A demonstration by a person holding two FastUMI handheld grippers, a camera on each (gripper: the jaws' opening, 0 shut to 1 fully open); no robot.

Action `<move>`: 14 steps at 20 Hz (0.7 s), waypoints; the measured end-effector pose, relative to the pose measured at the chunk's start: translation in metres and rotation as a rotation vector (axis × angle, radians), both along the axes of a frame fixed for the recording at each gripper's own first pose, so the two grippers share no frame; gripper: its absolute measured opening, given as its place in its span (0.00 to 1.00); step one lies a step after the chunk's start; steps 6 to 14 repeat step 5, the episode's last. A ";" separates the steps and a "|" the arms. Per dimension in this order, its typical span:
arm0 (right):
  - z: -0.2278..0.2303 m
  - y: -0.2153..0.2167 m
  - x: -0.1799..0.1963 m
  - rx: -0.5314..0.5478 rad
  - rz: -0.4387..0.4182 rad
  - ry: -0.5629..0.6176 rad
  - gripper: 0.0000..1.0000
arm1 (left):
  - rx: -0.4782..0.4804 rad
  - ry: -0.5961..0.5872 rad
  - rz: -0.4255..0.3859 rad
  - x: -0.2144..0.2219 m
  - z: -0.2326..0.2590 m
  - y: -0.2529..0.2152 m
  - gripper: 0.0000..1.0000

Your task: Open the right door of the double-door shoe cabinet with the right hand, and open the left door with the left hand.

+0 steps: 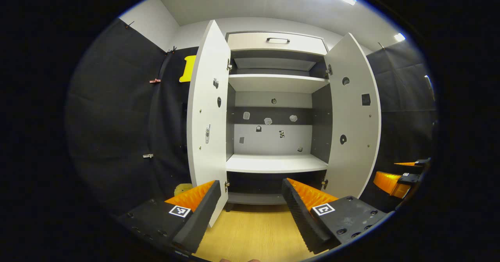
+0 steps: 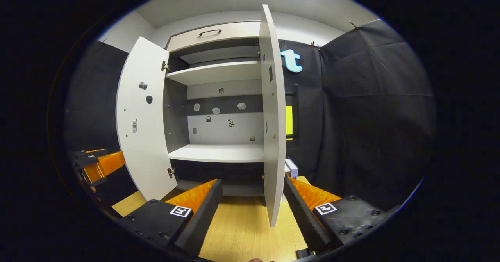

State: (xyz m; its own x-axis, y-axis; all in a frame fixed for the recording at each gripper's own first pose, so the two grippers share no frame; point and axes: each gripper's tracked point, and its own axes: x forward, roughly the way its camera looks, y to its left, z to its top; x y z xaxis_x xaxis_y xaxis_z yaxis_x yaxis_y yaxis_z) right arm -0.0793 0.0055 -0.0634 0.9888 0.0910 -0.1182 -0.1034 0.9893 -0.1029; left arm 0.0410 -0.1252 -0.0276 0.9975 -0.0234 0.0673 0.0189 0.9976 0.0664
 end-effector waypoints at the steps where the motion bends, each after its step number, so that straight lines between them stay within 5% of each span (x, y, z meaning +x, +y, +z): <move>1: 0.002 -0.001 0.001 -0.001 -0.004 -0.003 0.98 | 0.003 -0.005 -0.005 0.000 0.002 0.001 0.97; 14: 0.016 0.001 0.006 0.005 0.006 -0.049 0.98 | -0.010 -0.006 -0.003 0.002 0.009 0.008 0.97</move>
